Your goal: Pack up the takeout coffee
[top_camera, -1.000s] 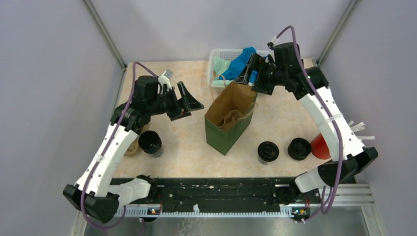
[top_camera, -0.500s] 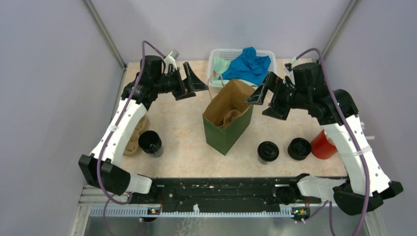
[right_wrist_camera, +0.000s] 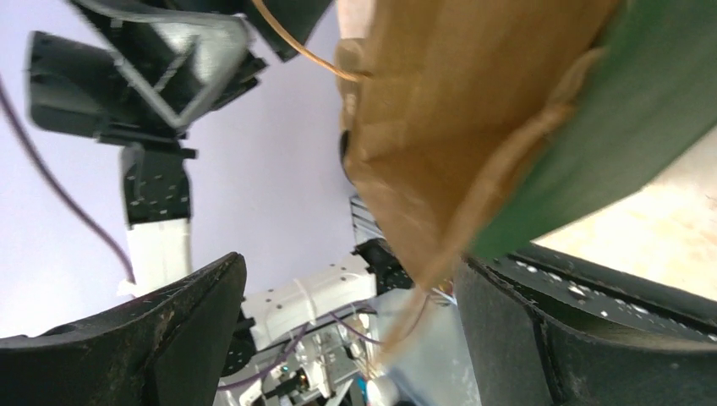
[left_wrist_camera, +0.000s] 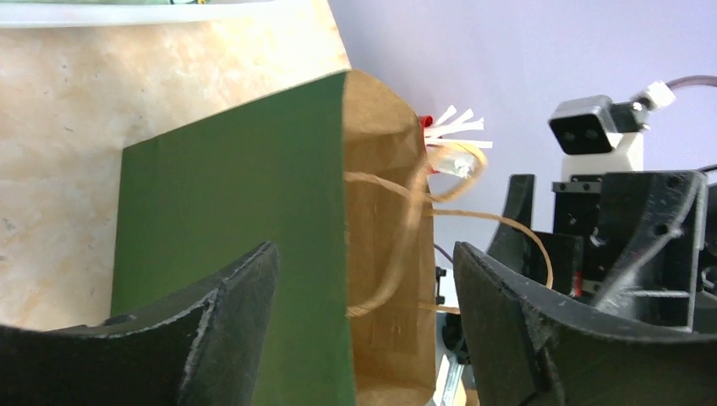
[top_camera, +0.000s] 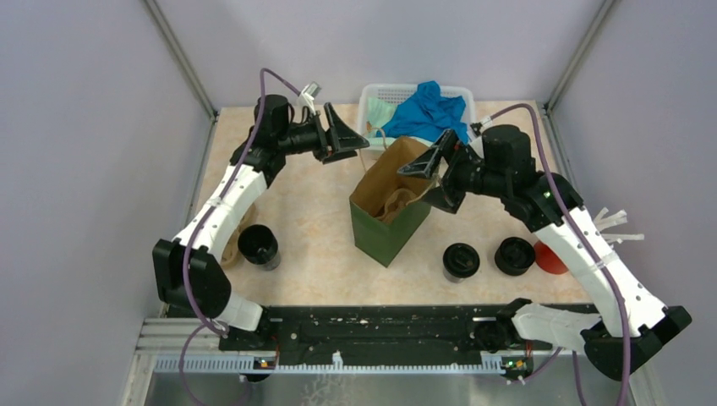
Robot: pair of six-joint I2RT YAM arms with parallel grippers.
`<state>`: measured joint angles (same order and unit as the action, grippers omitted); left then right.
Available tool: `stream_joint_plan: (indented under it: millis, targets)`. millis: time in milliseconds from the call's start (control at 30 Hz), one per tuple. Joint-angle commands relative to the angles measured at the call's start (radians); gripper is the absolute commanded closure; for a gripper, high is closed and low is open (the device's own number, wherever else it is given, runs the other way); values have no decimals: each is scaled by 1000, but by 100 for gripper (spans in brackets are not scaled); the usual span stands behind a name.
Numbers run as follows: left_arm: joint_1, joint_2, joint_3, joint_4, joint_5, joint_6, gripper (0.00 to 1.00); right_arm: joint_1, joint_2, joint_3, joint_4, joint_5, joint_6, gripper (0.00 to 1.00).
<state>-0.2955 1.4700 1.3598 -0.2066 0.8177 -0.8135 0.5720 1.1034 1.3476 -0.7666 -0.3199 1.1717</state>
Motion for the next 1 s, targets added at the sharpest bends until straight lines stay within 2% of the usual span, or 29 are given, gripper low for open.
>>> stream_joint_plan:
  millis: [0,100,300,433,567,633,833,967]
  targets:
    - [0,39,60,77,37,0,25,12,-1,-2,165,23,57,15]
    - [-1,69,73,83,39,-15,37,25,28,22,182,34,58,25]
    - [-9,99,98,197,88,-101,50,42,64,113,161,82,39,56]
    - [-11,105,146,267,108,-161,75,43,74,144,151,82,23,80]
    - [-11,89,266,193,81,-129,94,42,91,212,136,77,-13,95]
    - [-10,89,335,148,71,-120,99,42,107,273,109,79,-37,100]
    - [-7,95,515,103,49,-157,100,43,153,426,84,59,-60,100]
    - [9,86,573,98,39,-192,100,42,175,503,81,48,-57,100]
